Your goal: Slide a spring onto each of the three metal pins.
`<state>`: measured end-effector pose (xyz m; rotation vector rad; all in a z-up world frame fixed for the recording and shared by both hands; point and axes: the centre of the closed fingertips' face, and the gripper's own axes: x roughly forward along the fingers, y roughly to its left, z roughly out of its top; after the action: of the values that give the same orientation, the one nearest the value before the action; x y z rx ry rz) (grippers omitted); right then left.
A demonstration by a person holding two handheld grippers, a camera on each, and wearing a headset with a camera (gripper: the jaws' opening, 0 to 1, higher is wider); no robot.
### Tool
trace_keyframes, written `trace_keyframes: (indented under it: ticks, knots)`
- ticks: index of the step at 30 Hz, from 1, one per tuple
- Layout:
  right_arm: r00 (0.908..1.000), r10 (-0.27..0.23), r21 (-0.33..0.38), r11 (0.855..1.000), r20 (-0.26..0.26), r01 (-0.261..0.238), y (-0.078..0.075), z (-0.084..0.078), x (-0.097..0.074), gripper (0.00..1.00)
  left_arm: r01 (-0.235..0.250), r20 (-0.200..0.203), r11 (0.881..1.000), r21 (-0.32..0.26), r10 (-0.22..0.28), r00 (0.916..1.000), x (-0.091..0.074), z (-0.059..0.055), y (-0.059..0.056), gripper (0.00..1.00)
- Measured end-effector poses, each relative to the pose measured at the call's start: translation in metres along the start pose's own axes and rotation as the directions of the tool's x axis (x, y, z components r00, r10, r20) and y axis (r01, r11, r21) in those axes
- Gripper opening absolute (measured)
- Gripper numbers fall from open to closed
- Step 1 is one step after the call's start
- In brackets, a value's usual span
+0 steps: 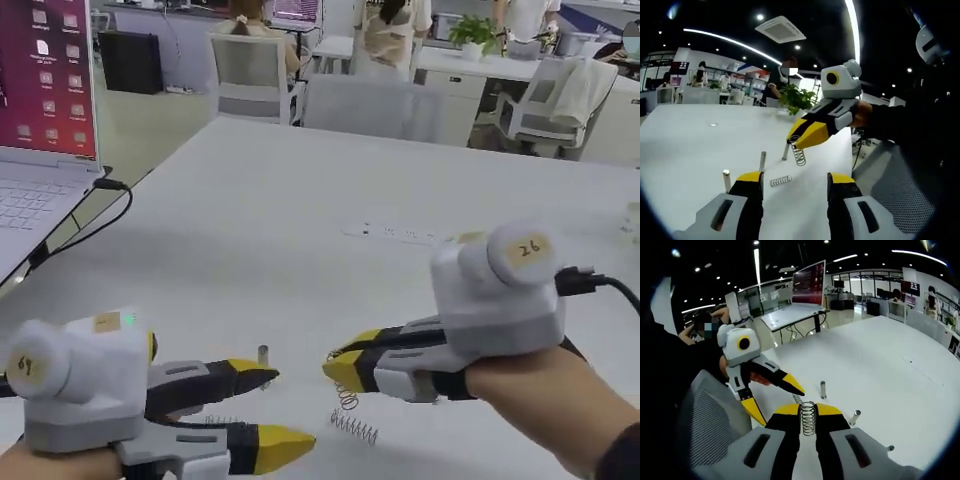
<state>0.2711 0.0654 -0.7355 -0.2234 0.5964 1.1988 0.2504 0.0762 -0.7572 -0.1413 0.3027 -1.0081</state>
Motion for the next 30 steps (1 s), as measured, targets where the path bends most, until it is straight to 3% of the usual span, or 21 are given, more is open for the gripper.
trace_keyframes:
  ticks: [7, 13, 22, 30]
  knots:
    - [0.9996, 0.026, 0.014, 1.0, 0.013, -0.026, 0.009, 0.002, 0.006, 0.08, 0.042, -0.018, 0.999, 0.001, -0.042, 0.9989, 0.007, -0.005, -0.007, 0.37]
    - [0.9985, 0.049, 0.018, 0.999, 0.025, -0.05, 0.019, 0.005, 0.01, 0.08, 0.061, -0.006, 0.998, -0.004, -0.061, 0.9981, 0.01, -0.002, -0.01, 0.29]
    - [0.9957, 0.083, 0.017, 0.996, 0.04, -0.084, 0.032, 0.009, 0.016, 0.08, 0.065, -0.005, 0.998, -0.005, -0.065, 0.9979, 0.01, -0.002, -0.011, 0.25]
    - [0.9929, 0.102, 0.019, 0.994, 0.06, -0.103, 0.039, 0.012, 0.017, 0.08, 0.073, -0.005, 0.997, -0.006, -0.073, 0.9973, 0.012, -0.002, -0.013, 0.15]
